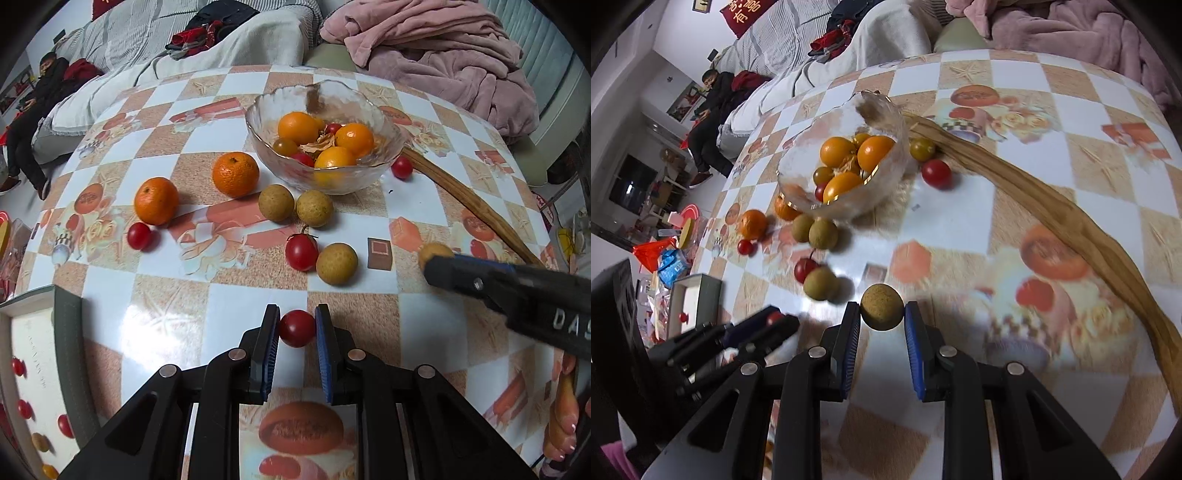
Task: Organize fruits
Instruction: 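Grasp a red cherry tomato with the left tool while the right tool grasps a brown longan, then carry the tomato and longan over the white tray and open both tools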
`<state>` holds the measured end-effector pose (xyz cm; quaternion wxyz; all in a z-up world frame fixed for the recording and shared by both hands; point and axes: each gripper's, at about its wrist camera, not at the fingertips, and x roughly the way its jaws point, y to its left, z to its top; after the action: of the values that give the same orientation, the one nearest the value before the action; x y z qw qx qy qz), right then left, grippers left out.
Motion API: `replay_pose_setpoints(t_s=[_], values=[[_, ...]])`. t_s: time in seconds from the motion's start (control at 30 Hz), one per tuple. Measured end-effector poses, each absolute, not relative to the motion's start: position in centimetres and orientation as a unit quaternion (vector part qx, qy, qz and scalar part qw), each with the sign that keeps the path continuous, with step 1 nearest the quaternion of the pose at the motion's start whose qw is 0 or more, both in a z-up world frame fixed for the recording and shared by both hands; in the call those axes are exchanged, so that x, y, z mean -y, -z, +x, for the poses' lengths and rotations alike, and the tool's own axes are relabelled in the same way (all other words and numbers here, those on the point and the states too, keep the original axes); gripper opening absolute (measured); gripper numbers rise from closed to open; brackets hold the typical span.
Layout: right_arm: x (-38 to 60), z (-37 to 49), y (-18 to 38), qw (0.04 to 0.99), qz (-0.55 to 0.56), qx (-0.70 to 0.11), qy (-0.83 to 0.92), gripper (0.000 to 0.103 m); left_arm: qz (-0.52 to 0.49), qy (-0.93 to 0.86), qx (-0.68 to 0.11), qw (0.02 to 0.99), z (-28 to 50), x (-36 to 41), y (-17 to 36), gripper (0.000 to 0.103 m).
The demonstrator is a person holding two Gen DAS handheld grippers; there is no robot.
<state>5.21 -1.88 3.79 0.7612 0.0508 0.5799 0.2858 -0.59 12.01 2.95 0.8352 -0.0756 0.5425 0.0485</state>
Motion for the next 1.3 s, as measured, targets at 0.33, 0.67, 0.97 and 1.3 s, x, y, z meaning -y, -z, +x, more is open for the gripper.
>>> replay_pose_setpoints(t_s=[0.33, 0.67, 0.97, 1.3], values=[[1.7, 1.1, -5.1, 0.762, 0.043, -0.578, -0.288, 0.027, -0.091, -0.044, -0.531, 0.841, -3.7, -13.2, -5.0, 0.021], [-3.1, -3.7, -6.9, 0.768, 0.029, -0.576, -0.28, 0.027, -0.098, -0.053, -0.532, 0.839, -8.8, -19.1, -6.7, 0.021], [-10.2, -7.6, -7.4, 0.758, 0.015, -0.58, -0.297, 0.027, -0.103, -0.071, -0.535, 0.836, -12.7, -25.5, -7.0, 0.021], [-17.3, -10.3, -7.0, 0.735, -0.008, -0.59, -0.335, 0.027, -0.121, -0.097, -0.549, 0.821, -17.6, -30.6, -5.6, 0.021]])
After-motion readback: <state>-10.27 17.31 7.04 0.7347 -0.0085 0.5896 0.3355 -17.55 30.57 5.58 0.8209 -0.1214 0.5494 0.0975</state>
